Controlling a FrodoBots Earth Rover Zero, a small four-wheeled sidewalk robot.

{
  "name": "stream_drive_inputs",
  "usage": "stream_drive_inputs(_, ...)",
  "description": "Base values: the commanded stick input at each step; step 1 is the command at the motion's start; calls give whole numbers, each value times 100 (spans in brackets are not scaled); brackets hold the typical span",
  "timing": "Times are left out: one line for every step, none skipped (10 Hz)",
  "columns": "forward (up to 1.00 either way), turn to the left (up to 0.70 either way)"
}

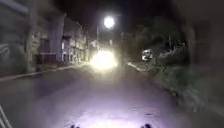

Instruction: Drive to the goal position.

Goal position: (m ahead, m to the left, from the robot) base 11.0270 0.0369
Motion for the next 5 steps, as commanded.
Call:
stream_drive_inputs(70, 0)
stream_drive_inputs(70, 0)
stream_drive_inputs(70, 0)
stream_drive_inputs(70, 0)
stream_drive_inputs(70, 0)
